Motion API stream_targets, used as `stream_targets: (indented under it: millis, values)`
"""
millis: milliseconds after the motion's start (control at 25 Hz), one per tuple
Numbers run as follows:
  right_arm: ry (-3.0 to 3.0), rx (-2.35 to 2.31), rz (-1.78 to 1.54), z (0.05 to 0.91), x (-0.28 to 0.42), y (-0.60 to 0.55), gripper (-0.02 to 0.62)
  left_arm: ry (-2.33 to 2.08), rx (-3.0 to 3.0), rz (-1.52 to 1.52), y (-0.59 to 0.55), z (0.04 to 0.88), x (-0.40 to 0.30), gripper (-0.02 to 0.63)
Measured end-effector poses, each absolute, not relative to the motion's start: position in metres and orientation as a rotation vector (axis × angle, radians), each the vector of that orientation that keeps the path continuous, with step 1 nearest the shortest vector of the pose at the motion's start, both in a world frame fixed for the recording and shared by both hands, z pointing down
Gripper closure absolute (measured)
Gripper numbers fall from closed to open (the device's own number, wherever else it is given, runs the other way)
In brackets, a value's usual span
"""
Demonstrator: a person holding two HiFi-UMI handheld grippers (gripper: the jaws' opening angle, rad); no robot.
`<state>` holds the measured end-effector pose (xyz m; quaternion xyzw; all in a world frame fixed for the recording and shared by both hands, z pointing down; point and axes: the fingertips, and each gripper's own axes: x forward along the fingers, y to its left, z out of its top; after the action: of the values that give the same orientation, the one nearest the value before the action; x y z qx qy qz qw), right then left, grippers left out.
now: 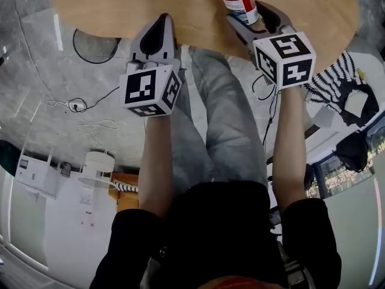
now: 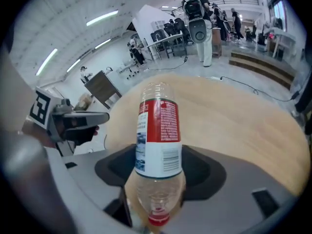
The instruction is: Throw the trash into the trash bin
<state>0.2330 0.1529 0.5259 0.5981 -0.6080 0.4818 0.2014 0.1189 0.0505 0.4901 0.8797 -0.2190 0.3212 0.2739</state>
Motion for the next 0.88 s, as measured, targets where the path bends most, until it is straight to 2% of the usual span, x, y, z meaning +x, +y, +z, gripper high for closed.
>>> stream_targets:
  millis: [200, 480, 880]
  values:
    - [-1.875, 1.564, 1.393, 0.514, 0.146, 0.103, 0.337, -0.709, 2.287, 0.790, 0.019, 0.487, 0.057, 0.601]
    - [-1.980, 1.336, 1.348, 0.510, 0.062, 0.055, 0.337, -0.862, 2.195, 0.719, -0.013, 0.486, -0.014, 0.601]
    - [-2.035, 0.887, 1.289, 0.535, -0.091, -0.025, 0.337, -1.118, 2.027, 0.624, -0.086, 0.497, -0.159, 0.601]
